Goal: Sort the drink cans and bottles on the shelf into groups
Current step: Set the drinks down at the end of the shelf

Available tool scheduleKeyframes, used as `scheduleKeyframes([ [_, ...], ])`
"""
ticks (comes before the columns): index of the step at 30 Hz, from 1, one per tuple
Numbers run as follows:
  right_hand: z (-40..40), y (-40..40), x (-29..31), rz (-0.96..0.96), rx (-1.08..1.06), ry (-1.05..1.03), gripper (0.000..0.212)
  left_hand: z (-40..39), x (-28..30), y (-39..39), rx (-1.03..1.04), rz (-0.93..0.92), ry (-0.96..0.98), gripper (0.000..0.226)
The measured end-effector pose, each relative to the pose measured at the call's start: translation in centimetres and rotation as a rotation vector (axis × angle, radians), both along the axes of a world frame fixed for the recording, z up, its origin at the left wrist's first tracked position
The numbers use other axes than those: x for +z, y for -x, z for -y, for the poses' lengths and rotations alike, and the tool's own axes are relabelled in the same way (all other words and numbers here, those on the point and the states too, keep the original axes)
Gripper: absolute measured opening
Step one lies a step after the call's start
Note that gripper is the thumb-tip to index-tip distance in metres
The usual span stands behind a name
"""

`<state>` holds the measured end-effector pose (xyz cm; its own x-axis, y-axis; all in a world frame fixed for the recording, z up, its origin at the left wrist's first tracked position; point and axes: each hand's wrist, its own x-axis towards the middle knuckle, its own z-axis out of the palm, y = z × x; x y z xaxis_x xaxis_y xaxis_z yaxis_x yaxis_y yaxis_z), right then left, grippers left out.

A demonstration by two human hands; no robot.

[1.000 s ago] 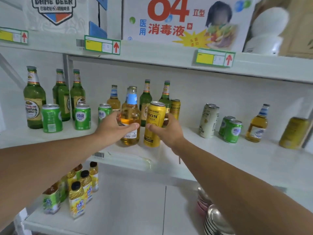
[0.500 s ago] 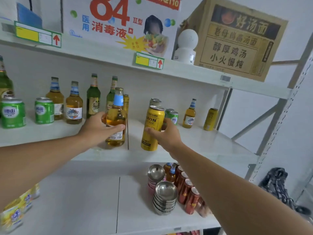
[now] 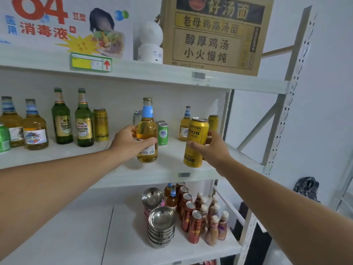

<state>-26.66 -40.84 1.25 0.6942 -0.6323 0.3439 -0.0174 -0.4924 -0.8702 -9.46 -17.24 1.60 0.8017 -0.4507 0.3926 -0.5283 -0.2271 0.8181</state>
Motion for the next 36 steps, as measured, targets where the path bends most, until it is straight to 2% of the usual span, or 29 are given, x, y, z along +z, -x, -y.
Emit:
scheduleKeyframes([
  [4,5.9,1.8,0.0,-0.024,-0.015,0.045,0.073,6.2,-0.5,1.8,-0.025,-0.009,-0.009,0.038],
  [9,11.4,1.5,0.0,-0.037,-0.025,0.01,0.08,12.8,-0.4,2.1,-0.061,0.01,-0.028,0.047],
  [16,16.4,-2.0,-0.6,-0.052,-0.052,-0.009,0.077,19.8,-0.8,-0.7,-0.043,0.001,-0.067,0.056],
  [27,23.6,-7.4,-1.8,-0.036,-0.194,-0.042,0.068,27.7,-2.7,-6.8,0.026,-0.044,-0.063,0.054],
  [36,28.8,-10.9,-1.6,-0.023,-0.174,0.032,0.071,31.5,-3.0,-9.6,0.115,-0.062,-0.087,0.052],
])
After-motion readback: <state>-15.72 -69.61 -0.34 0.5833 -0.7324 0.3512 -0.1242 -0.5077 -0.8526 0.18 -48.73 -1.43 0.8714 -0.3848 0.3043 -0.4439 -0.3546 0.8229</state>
